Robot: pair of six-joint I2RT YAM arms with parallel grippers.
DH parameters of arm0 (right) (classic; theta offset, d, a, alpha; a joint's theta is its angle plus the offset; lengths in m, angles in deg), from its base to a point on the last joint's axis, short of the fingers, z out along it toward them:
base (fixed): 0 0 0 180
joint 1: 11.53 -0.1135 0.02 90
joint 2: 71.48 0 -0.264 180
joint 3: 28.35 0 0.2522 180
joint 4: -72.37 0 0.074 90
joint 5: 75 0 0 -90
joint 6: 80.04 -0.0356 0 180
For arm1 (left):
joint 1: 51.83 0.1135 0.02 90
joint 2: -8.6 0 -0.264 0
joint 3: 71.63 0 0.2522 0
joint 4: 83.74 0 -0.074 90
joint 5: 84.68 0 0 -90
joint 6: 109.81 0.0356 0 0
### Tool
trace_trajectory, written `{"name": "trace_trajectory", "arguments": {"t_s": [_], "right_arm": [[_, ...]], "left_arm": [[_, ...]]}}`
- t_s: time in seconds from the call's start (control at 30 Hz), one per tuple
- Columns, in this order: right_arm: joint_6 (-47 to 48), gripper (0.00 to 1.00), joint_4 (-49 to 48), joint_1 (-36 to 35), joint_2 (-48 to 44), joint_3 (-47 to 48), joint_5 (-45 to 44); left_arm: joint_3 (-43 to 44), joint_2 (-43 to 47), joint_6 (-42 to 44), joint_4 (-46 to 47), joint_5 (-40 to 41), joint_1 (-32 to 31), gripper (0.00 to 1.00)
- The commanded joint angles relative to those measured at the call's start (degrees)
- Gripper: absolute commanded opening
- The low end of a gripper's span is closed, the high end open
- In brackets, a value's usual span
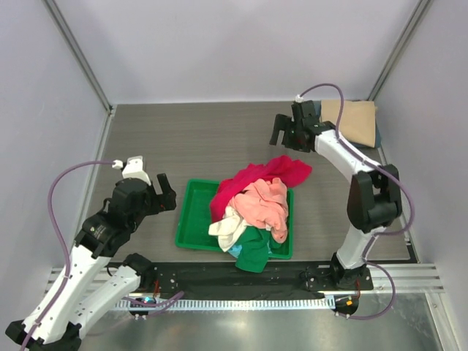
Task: Fold and stack the t-shirts
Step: Grab the tshirt from the pile
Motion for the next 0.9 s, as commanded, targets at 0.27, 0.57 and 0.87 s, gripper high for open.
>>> {"name": "trace_trajectory", "arguments": {"t_s": [0.27,0.57,0.87], "right_arm": [[-9.06,1.0,-2.92,-11.03,-13.81,-7.7,9.15],[-11.78,1.0,0.77,-13.68,-15.12,-10.16,4.4],[-12.84,1.0,2.7,-15.61,-17.5,-14.03,3.69]], "left_arm": [[0.08,-0.47,-0.5,1.8,0.73,0.2,0.92],[-0.1,1.99,-0.77,1.62,1.87,0.2,0.93],[-0.1,2.34,-0.68,1.71,1.52,0.2,0.93]]}}
